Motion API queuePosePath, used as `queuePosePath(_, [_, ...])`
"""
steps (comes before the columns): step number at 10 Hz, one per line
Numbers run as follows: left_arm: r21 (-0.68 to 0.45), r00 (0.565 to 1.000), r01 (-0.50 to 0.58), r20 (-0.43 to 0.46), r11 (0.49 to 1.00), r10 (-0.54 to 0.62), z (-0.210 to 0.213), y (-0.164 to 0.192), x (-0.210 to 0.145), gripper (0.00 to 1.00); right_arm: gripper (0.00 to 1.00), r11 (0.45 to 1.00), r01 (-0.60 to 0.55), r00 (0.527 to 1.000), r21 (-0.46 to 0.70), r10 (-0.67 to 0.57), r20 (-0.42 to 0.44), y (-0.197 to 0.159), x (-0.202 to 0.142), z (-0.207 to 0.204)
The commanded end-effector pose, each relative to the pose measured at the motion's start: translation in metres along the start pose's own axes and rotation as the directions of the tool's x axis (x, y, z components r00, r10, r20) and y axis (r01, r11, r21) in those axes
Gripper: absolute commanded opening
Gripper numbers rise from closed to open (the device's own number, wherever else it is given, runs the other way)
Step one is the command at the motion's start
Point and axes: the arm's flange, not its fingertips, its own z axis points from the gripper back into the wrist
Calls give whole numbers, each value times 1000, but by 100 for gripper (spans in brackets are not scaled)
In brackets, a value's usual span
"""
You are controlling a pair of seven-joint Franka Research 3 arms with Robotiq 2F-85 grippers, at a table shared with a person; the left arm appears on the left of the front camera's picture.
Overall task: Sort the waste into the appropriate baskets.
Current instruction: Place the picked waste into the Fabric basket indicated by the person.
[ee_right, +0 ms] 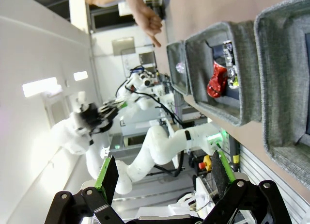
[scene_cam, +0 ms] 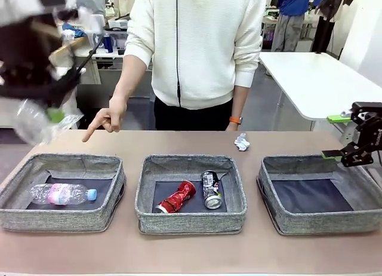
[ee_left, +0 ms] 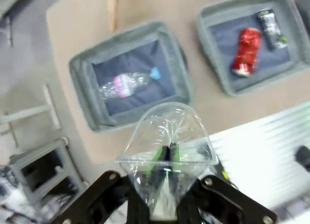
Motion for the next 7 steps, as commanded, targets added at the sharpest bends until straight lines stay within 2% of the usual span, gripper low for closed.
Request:
queuePosePath(1, [-35, 995, -89, -46, 995, 87, -55, 40, 2, 5, 100, 1000, 8, 1000, 9, -8, -5, 5, 1, 2])
queuePosePath(2, [-5, 983, -155, -98, 988, 154, -74, 59, 6, 5, 100, 1000, 8, 1000, 9, -8, -5, 5, 1, 2])
queuePosePath(3, [-52, 978, -178, -119, 983, 171, -93, 74, 14, 5, 100, 1000, 8, 1000, 9, -8, -5, 5, 1, 2])
queuePosePath(4, [-84, 957, -248, -174, 965, 231, -112, 87, 22, 5, 100, 1000, 8, 1000, 9, -8, -5, 5, 1, 2])
queuePosePath(7, [-145, 917, -352, -251, 925, 309, -152, 114, 22, 5, 100, 1000, 8, 1000, 9, -8, -5, 5, 1, 2])
